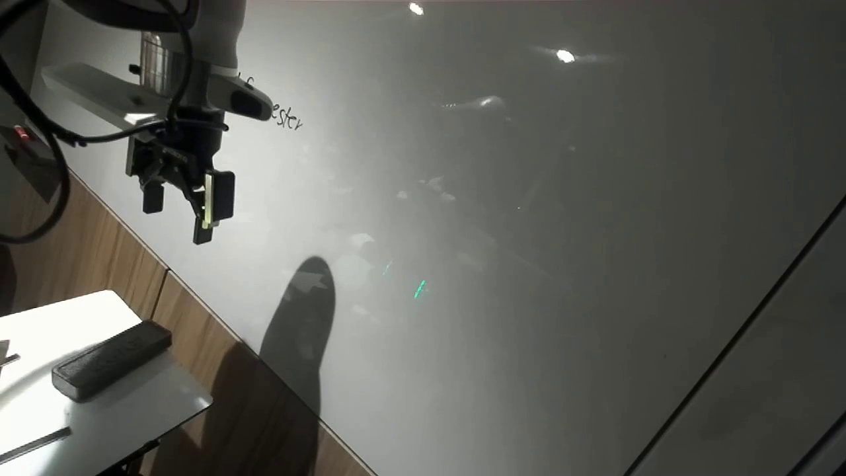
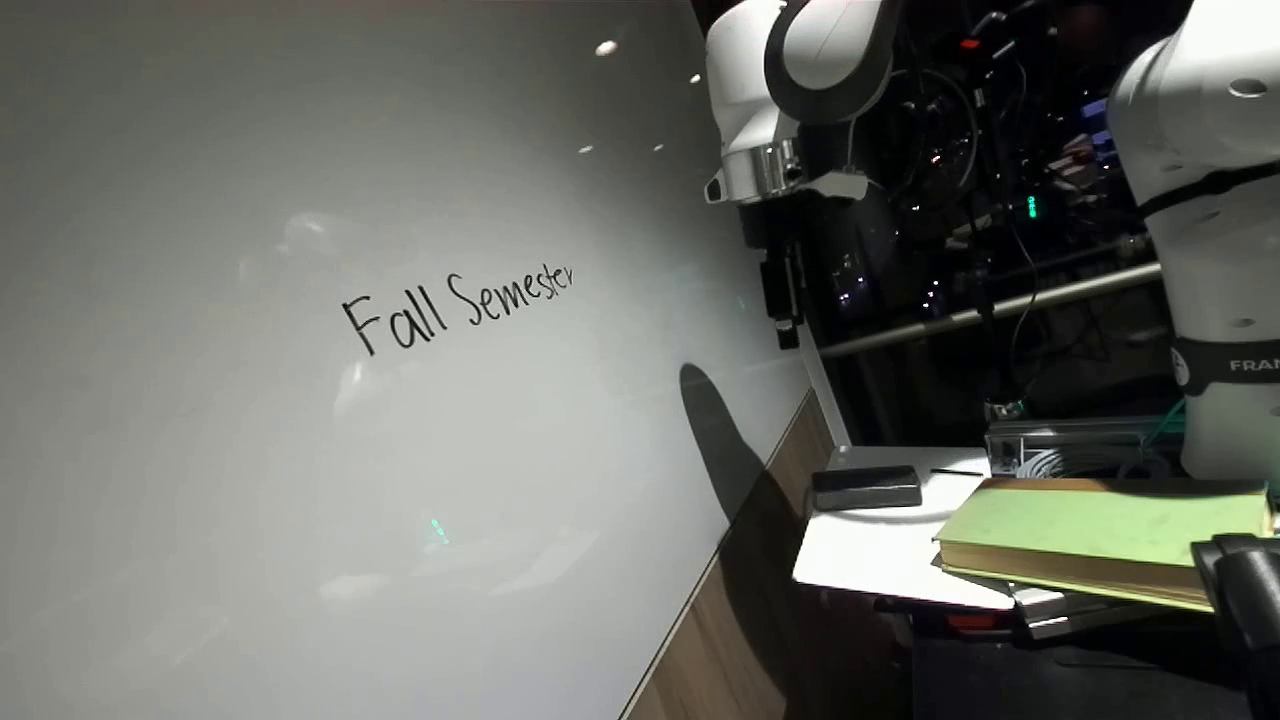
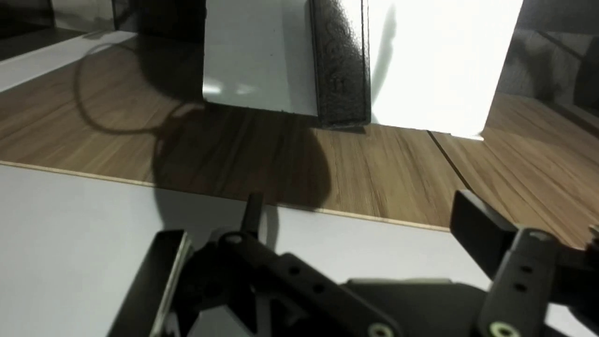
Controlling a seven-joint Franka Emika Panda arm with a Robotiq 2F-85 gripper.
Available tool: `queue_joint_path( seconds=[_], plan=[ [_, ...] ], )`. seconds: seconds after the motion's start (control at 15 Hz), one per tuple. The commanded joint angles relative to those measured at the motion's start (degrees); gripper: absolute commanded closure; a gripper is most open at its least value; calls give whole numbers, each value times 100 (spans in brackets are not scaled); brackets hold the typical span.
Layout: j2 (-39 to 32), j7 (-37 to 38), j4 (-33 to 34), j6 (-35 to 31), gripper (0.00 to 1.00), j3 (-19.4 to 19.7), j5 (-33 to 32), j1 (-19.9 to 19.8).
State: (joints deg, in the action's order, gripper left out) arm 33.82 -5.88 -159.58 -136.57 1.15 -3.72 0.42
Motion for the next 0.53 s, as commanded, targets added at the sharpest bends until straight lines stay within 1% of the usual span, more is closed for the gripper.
queue_joint_path(
  seconds=[0.0, 0.13, 0.47],
  plan=[
    [-392, 26, 8, 27, 0, -61, -225, -116],
    [-551, -3, 6, 74, 0, -53, -259, -83],
    [-1145, -104, 1, -43, 0, -16, -210, -6]
  ],
)
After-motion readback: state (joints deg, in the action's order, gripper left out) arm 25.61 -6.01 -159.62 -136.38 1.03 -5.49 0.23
